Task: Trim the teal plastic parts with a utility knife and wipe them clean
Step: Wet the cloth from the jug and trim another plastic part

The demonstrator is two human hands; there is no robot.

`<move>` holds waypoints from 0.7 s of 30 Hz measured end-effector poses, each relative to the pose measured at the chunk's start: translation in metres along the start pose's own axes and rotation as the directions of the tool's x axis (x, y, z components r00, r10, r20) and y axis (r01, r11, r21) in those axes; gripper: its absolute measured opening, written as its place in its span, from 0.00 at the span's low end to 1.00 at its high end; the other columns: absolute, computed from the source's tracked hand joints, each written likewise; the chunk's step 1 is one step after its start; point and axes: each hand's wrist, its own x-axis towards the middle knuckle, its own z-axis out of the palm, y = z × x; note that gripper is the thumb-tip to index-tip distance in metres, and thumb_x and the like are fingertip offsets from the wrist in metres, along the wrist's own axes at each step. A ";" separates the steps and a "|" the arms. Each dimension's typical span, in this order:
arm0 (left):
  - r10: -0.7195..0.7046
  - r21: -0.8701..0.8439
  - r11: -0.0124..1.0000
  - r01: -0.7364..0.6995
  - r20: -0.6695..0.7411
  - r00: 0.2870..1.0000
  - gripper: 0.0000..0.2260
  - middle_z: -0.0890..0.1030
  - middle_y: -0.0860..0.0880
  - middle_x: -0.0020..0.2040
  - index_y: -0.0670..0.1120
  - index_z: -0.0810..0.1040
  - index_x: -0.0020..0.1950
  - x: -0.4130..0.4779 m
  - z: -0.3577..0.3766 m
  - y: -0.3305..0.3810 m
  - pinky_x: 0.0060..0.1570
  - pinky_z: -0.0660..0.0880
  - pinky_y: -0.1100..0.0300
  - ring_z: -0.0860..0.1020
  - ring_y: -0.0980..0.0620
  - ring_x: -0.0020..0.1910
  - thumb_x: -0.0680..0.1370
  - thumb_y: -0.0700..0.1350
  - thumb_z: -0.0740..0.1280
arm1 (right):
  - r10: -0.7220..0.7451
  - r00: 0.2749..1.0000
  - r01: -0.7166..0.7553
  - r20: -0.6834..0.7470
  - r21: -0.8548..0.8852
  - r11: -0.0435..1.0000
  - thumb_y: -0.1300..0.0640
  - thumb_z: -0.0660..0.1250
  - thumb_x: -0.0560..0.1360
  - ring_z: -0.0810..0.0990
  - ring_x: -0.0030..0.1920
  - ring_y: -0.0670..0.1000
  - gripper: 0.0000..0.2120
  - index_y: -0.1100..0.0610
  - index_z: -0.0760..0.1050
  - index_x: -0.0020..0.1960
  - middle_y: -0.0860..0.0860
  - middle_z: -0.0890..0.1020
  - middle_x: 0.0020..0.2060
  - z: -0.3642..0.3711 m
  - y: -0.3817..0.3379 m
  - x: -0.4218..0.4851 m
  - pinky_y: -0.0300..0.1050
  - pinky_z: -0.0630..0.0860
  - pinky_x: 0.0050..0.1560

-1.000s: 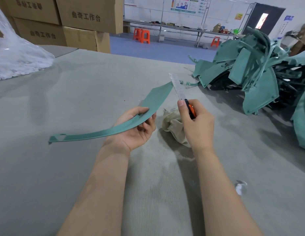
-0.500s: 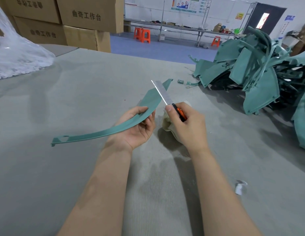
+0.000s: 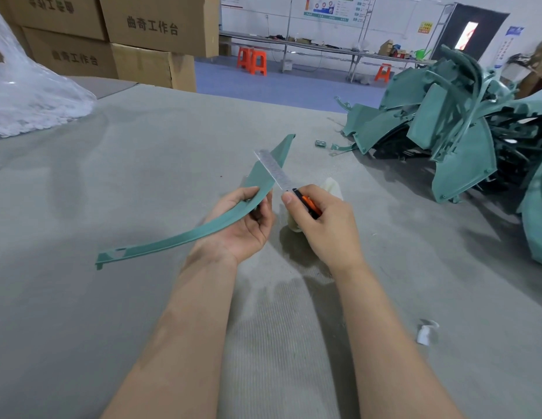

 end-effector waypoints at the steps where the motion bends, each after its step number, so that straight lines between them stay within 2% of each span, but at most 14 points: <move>1: 0.012 -0.010 1.000 -0.012 0.003 1.000 0.03 0.79 0.45 0.40 0.38 0.76 0.45 0.001 -0.001 0.000 0.27 0.77 0.66 0.78 0.53 0.28 0.76 0.37 0.65 | -0.008 1.000 0.008 0.009 -0.004 1.000 0.44 0.66 0.77 0.74 0.32 0.45 0.12 0.51 0.77 0.41 0.47 0.76 0.29 0.001 -0.001 -0.001 0.44 0.73 0.38; 2: 0.025 -0.017 1.000 -0.025 0.002 1.000 0.03 0.78 0.45 0.41 0.38 0.75 0.47 0.003 -0.001 0.001 0.27 0.77 0.67 0.77 0.54 0.28 0.76 0.37 0.64 | -0.016 1.000 0.016 0.021 -0.007 1.000 0.44 0.67 0.77 0.73 0.32 0.44 0.12 0.50 0.77 0.41 0.45 0.75 0.28 0.003 -0.003 -0.002 0.40 0.71 0.37; 4: 0.049 -0.016 0.999 -0.050 -0.014 0.999 0.03 0.79 0.44 0.43 0.38 0.75 0.48 0.005 -0.002 0.002 0.27 0.77 0.68 0.77 0.54 0.30 0.77 0.38 0.63 | -0.021 0.998 0.021 0.060 -0.004 1.000 0.44 0.67 0.76 0.74 0.32 0.45 0.12 0.50 0.76 0.40 0.45 0.74 0.27 0.005 -0.006 -0.003 0.40 0.70 0.35; 8: 0.116 0.013 0.993 -0.115 -0.051 0.992 0.06 0.81 0.44 0.34 0.38 0.76 0.43 0.006 -0.001 0.001 0.29 0.77 0.67 0.78 0.53 0.27 0.77 0.38 0.63 | -0.029 0.994 0.030 0.104 -0.007 1.000 0.43 0.67 0.76 0.73 0.31 0.49 0.15 0.54 0.77 0.40 0.50 0.74 0.27 0.007 -0.006 -0.003 0.43 0.69 0.33; 14: 0.159 0.029 0.987 -0.157 -0.077 0.984 0.08 0.80 0.45 0.30 0.39 0.76 0.37 0.005 0.000 0.001 0.32 0.79 0.63 0.79 0.51 0.26 0.77 0.38 0.63 | 0.001 0.990 0.001 0.142 -0.014 1.000 0.44 0.68 0.76 0.71 0.30 0.45 0.12 0.51 0.77 0.40 0.44 0.72 0.25 0.009 -0.008 -0.004 0.42 0.69 0.35; 17: 0.192 -0.009 0.981 -0.194 -0.104 0.976 0.09 0.79 0.46 0.31 0.40 0.75 0.37 0.008 0.001 0.000 0.29 0.77 0.64 0.79 0.51 0.26 0.77 0.39 0.63 | 0.008 0.984 -0.009 0.176 0.009 1.000 0.44 0.68 0.76 0.71 0.29 0.45 0.12 0.52 0.78 0.41 0.45 0.72 0.25 0.010 -0.012 -0.005 0.47 0.71 0.35; 21: 0.237 -0.073 0.965 -0.251 -0.155 0.959 0.08 0.75 0.47 0.36 0.41 0.73 0.38 0.011 0.000 0.001 0.34 0.73 0.63 0.74 0.53 0.32 0.78 0.41 0.65 | -0.002 0.978 -0.005 0.210 0.033 0.999 0.45 0.69 0.76 0.72 0.28 0.50 0.12 0.54 0.79 0.42 0.51 0.75 0.27 0.012 -0.018 -0.007 0.47 0.71 0.34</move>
